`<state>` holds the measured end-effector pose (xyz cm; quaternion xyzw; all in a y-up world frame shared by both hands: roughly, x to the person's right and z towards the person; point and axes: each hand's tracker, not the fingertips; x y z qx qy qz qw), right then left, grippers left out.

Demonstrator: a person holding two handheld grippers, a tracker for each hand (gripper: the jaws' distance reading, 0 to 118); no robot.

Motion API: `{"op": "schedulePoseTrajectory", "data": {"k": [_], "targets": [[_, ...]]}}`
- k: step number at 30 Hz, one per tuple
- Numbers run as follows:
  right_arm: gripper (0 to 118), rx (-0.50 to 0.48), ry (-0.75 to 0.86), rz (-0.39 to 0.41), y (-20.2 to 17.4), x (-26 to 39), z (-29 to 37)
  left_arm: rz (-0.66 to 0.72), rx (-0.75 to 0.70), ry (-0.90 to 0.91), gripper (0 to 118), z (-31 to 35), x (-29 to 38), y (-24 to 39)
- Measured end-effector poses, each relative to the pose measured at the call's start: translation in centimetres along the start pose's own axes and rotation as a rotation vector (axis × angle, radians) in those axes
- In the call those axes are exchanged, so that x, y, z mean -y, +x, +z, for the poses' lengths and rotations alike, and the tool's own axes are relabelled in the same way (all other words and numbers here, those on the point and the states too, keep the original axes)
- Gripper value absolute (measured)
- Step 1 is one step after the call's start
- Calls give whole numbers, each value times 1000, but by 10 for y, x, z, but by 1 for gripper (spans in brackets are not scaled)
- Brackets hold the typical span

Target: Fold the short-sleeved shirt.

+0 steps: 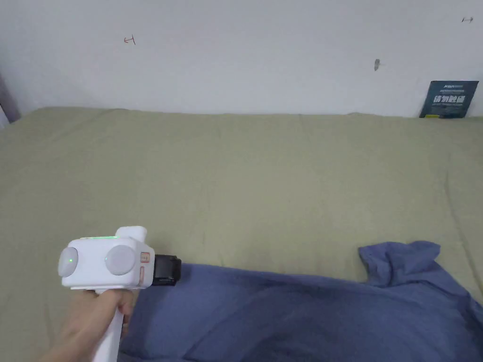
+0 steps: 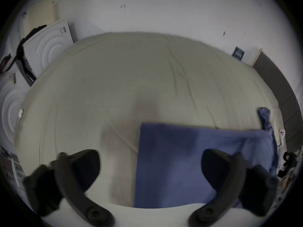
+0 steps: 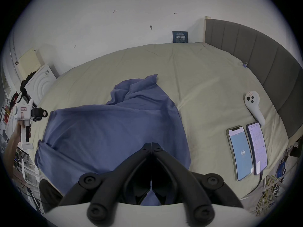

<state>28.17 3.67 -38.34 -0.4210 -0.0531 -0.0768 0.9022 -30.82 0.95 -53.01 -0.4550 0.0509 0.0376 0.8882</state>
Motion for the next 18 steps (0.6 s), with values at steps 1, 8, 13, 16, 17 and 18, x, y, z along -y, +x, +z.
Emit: {"op": "schedulePoseTrajectory", "data": {"k": [1,8,13,16,17,18], "targets": [[0,7,-3,1,-2,-2,-5,4,-21,-90,115,-14,0,-6],[0,-2,-50,50,6,-19,-44,-22,-7,-114,53,-54,0,-6],[0,0,-51,47,6,-32,-53,44,33,-44,1,-19,4,-1],[41,13,-37,50,13,-48,-65,51,62,-84,1,-26,1,-6],[77,20,-44,54,15,-55,-71,55,59,-89,1,-29,-2,-1],[118,35,-71,71,16,-61,-79,56,61,-92,1,-30,-4,-1]]}}
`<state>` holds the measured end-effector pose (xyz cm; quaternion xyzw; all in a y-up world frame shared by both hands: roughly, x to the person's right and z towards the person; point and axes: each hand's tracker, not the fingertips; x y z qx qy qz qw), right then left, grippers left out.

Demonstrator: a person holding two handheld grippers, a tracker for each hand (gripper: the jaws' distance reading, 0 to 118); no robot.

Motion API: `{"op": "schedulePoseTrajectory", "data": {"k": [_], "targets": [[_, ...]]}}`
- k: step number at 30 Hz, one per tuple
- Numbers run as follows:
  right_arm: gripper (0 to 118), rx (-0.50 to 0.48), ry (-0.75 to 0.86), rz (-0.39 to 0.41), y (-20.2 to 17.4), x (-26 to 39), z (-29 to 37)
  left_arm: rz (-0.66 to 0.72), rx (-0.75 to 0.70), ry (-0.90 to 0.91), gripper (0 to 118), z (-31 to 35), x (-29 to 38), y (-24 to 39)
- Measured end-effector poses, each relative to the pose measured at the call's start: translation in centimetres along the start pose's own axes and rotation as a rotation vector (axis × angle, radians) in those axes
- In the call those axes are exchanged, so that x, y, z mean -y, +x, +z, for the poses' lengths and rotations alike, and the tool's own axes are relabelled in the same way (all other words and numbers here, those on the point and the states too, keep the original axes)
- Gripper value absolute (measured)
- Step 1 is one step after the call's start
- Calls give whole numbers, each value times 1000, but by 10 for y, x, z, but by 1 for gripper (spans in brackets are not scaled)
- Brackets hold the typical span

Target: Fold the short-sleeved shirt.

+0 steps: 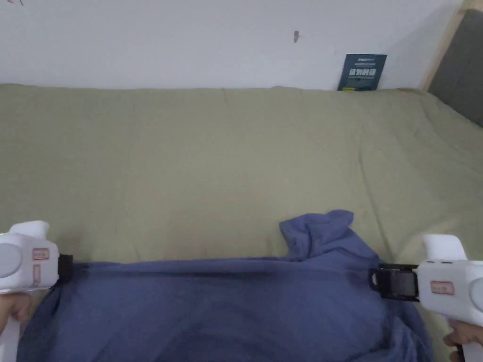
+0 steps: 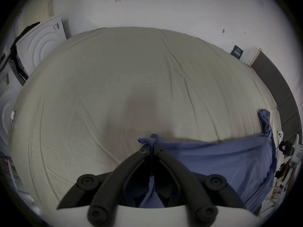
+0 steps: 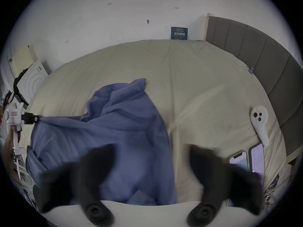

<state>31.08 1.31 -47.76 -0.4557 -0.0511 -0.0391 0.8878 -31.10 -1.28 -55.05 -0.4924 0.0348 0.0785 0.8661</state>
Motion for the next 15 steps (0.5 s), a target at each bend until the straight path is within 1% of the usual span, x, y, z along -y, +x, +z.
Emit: {"op": "schedulePoseTrajectory", "data": {"k": [2,4,7,8,10,11,12,13,14,15], "targets": [[118,3,-5,23,-1,-15,-14,-28,-9,-8,1,-4,-3,4],[118,32,-54,27,-4,-27,-21,-51,-20,-21,1,5,7,13],[117,36,-90,36,-11,-36,-34,-32,-11,-31,1,5,7,11],[115,36,-92,45,-6,-37,-53,-29,-11,-31,1,5,7,12],[109,12,-140,88,-8,-41,-74,-43,-11,-33,1,7,10,15],[104,8,-151,104,-11,-42,-80,-50,-13,-37,1,4,5,11],[81,-17,-155,182,-18,-43,-76,-52,-15,-39,1,3,4,11],[63,-18,-149,177,-19,-42,-74,-53,-16,-42,1,3,5,12],[49,-38,-152,174,-18,-42,-73,-54,-19,-43,1,3,6,13],[5,-56,-148,157,-17,-43,-68,-62,-21,-44,1,0,4,11]]}}
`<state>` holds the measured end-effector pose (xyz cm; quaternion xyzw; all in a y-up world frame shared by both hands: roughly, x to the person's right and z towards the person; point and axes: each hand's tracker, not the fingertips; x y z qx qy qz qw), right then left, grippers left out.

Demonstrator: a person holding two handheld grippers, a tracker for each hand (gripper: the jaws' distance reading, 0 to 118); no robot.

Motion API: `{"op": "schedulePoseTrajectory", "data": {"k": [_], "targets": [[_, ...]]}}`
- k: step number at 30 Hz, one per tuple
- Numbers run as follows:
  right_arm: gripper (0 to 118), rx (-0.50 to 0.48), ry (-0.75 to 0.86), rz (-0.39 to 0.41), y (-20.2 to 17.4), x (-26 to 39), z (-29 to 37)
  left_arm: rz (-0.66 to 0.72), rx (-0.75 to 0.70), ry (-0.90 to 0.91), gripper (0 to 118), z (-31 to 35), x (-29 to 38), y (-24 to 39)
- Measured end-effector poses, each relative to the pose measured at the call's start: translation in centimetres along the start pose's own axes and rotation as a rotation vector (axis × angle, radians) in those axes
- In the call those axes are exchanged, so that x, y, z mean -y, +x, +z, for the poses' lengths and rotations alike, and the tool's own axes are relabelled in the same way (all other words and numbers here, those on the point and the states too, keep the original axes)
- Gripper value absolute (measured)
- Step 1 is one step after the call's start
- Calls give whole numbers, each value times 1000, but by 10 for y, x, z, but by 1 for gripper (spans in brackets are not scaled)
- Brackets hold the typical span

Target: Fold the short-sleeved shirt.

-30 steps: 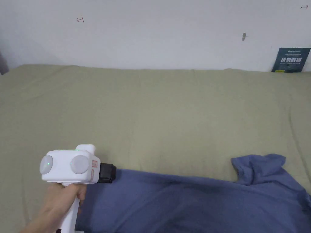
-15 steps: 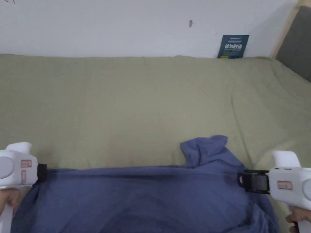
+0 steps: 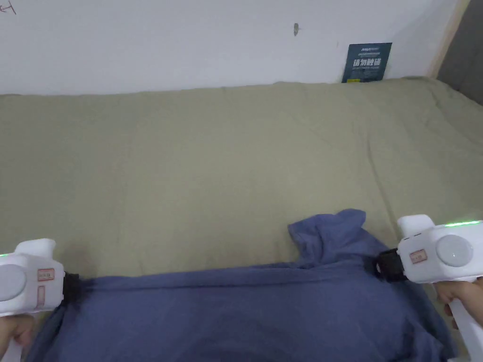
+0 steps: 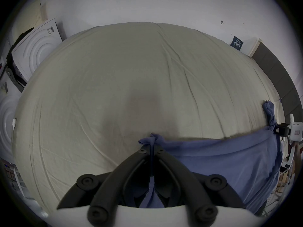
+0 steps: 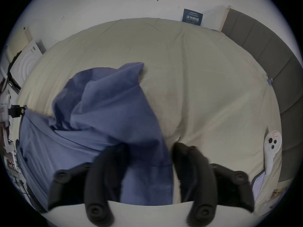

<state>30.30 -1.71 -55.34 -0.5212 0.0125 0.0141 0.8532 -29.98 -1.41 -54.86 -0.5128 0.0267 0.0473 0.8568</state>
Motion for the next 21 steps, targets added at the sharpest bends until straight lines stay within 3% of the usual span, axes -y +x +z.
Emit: {"op": "schedulePoseTrajectory", "data": {"k": [5,8,15,21], "targets": [[3,-128,51,-150,10,3,38,18,12,11,1,16,-2,-6],[3,-117,80,-131,14,6,60,26,29,38,1,35,4,-10],[3,-201,168,-209,29,29,110,56,71,99,1,88,20,-29],[3,-222,222,-201,27,66,157,54,79,149,1,137,59,-32]]}}
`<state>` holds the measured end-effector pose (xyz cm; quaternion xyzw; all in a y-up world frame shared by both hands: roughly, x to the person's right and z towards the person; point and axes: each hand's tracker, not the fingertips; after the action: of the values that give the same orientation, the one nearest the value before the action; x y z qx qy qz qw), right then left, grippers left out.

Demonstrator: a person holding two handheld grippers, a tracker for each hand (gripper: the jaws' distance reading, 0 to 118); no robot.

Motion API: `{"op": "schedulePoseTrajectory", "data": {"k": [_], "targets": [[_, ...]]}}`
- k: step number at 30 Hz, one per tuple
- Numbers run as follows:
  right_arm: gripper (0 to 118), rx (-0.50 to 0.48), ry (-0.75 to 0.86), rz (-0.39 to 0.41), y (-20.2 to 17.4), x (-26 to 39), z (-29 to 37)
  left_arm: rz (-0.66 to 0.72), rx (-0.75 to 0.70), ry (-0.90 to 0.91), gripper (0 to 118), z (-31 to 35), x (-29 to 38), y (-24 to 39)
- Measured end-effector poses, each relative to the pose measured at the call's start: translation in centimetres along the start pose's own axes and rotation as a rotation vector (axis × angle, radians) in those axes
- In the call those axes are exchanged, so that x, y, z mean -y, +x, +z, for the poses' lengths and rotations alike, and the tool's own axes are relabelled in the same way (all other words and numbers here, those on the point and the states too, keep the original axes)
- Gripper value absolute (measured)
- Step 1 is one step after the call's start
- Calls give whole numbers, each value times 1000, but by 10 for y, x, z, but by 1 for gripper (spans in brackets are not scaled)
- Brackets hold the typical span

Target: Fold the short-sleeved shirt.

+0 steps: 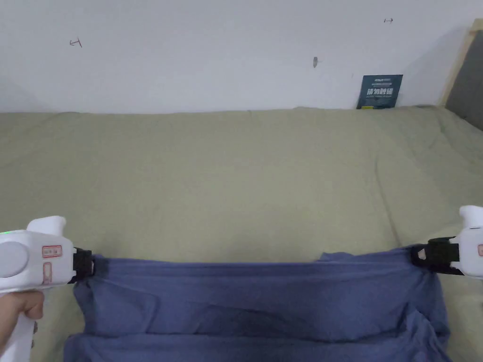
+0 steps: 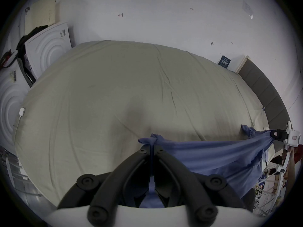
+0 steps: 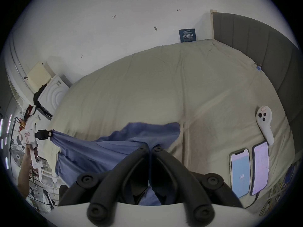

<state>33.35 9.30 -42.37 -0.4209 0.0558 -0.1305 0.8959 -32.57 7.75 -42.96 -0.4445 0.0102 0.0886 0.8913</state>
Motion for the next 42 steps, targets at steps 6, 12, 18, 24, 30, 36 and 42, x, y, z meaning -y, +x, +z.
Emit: {"op": "schedulePoseTrajectory", "data": {"k": [6,12,18,24,30,36,42], "targets": [[3,-15,34,15,-3,54,50,-13,2,16,1,41,52,-6],[3,-23,20,18,7,114,76,20,21,10,1,70,114,-20],[3,-4,-52,-43,23,172,80,-8,7,-47,1,74,165,-22],[3,-10,-107,-58,34,188,54,6,0,-71,1,59,180,-31],[95,50,-85,-82,42,187,49,29,-10,-97,115,46,180,-46],[116,31,-52,-63,6,176,75,126,40,-73,114,80,176,-68],[0,109,36,30,-51,179,90,213,57,-23,0,101,166,-92]]}}
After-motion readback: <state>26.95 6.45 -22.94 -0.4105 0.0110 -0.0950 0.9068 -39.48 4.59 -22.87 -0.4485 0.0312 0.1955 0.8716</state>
